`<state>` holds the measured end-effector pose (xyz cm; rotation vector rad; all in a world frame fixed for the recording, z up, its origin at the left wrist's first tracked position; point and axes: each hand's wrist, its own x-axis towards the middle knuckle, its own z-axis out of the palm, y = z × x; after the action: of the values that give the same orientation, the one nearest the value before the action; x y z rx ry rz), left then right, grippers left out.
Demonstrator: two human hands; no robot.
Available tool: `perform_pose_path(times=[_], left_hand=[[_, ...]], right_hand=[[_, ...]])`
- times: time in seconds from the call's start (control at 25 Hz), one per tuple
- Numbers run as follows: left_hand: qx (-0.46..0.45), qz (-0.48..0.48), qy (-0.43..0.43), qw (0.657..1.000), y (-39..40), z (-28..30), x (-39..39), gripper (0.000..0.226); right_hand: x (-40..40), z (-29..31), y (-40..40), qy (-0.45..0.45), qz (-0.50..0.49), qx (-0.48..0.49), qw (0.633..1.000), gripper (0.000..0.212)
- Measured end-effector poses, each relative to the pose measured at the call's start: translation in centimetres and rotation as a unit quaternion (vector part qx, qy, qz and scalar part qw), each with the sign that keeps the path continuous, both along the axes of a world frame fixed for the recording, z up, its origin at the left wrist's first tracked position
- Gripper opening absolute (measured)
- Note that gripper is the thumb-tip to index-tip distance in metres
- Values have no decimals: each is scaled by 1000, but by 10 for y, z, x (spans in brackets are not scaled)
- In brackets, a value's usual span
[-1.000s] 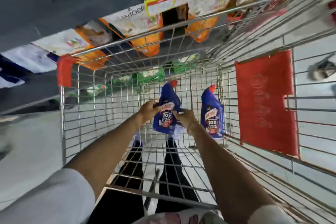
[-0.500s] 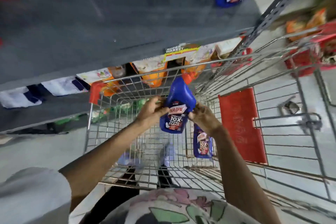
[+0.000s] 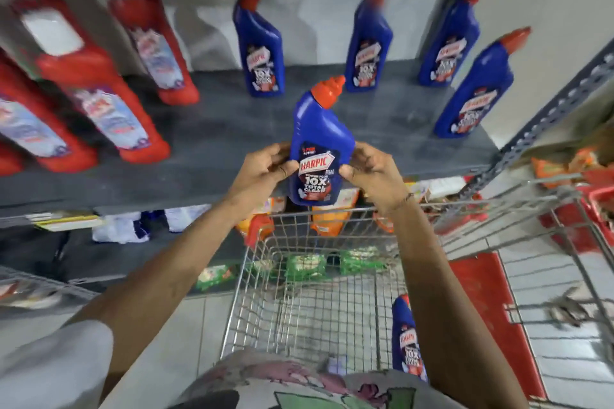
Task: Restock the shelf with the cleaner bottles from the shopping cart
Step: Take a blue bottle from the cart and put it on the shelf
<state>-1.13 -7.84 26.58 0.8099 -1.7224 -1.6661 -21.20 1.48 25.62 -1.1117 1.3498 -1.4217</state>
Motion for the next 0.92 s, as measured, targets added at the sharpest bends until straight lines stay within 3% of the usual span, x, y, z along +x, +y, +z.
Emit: perform_pose_path(times=[0.24, 0.48, 0.68, 0.84, 0.92], left_hand=[[-55, 73, 14, 996, -78, 16, 42, 28], [-49, 108, 3, 993, -130, 6, 73, 34], [-16, 111, -6, 994, -138, -11, 82, 38], [-54, 75, -41, 995, -130, -6, 89, 40], [-88, 143, -45, 985, -112, -3, 91, 43]], right_hand=[[45, 28, -96, 30, 5, -18, 999, 47], [85, 25, -156, 25, -7, 10, 1000, 47], [97, 12, -168, 17, -3, 32, 999, 48], [98, 14, -161, 19, 14, 29, 999, 50], [99, 18, -149, 28, -2, 23, 999, 53]])
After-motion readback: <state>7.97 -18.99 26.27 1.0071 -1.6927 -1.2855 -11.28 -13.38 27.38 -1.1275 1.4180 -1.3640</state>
